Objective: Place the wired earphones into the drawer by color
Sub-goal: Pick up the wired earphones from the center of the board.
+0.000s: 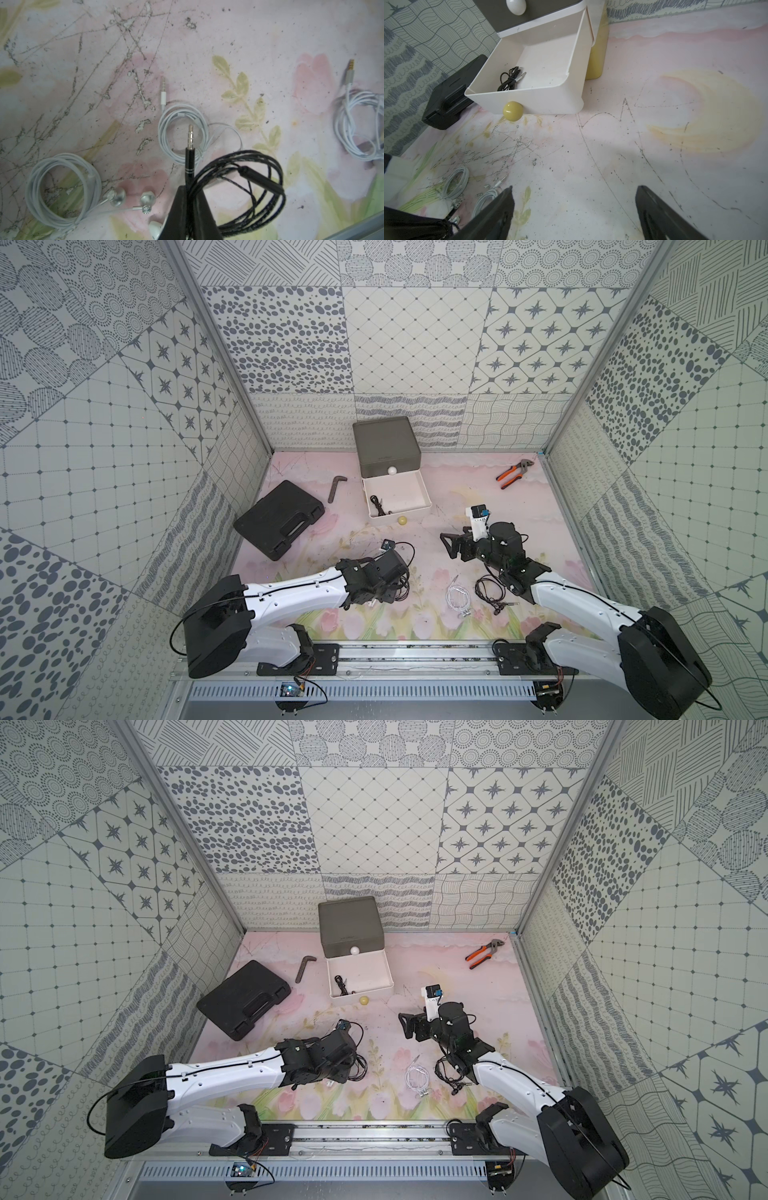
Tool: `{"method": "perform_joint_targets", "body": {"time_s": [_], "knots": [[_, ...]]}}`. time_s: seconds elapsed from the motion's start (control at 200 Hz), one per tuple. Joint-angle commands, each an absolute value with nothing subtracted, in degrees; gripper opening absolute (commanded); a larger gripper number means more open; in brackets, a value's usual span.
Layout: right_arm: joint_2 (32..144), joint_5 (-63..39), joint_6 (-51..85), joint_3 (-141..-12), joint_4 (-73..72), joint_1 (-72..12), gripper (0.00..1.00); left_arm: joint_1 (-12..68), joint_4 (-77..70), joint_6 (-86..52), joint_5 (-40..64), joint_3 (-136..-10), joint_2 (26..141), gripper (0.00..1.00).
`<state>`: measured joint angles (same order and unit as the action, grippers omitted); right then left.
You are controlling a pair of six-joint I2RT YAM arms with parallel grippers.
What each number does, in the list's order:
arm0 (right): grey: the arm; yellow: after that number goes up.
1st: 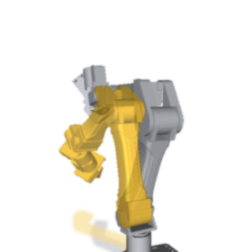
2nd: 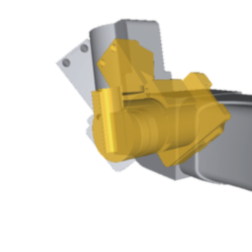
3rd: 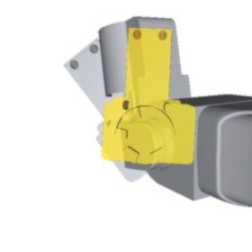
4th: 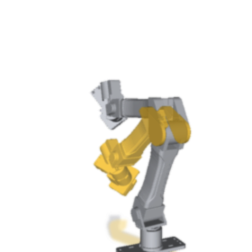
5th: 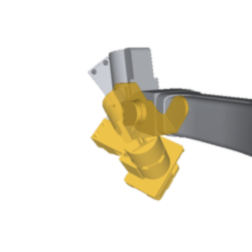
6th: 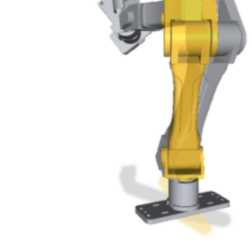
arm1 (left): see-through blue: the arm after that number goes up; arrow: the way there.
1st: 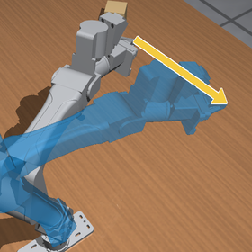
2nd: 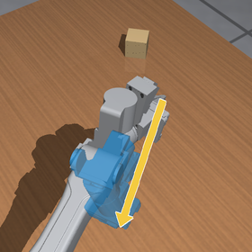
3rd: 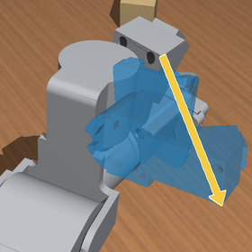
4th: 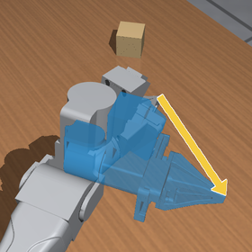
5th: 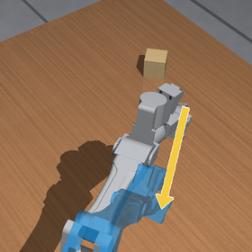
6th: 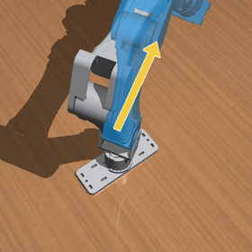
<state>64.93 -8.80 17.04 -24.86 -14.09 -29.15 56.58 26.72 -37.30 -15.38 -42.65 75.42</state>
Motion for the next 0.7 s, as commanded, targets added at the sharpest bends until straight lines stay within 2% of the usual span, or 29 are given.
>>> {"method": "perform_joint_targets", "body": {"time_s": [0.0, 0.335, 0.695], "knots": [[65.6, -11.9, 15.7, -26.4, -16.6, -28.9, 0.95, 56.6, 23.3, -37.6, -16.6, -43.0, 74.7, 0.05], [62.9, -6.6, 15.9, -24.7, -17.1, -29.0, 0.96, 55.1, 24.7, -33.4, -19.6, -48.9, 70.3, 0.0], [60.9, -3.8, 16.0, -23.7, -17.4, -29.0, 0.96, 46.2, 21.2, -24.2, -18.1, -59.6, 72.0, 0.0]]}}
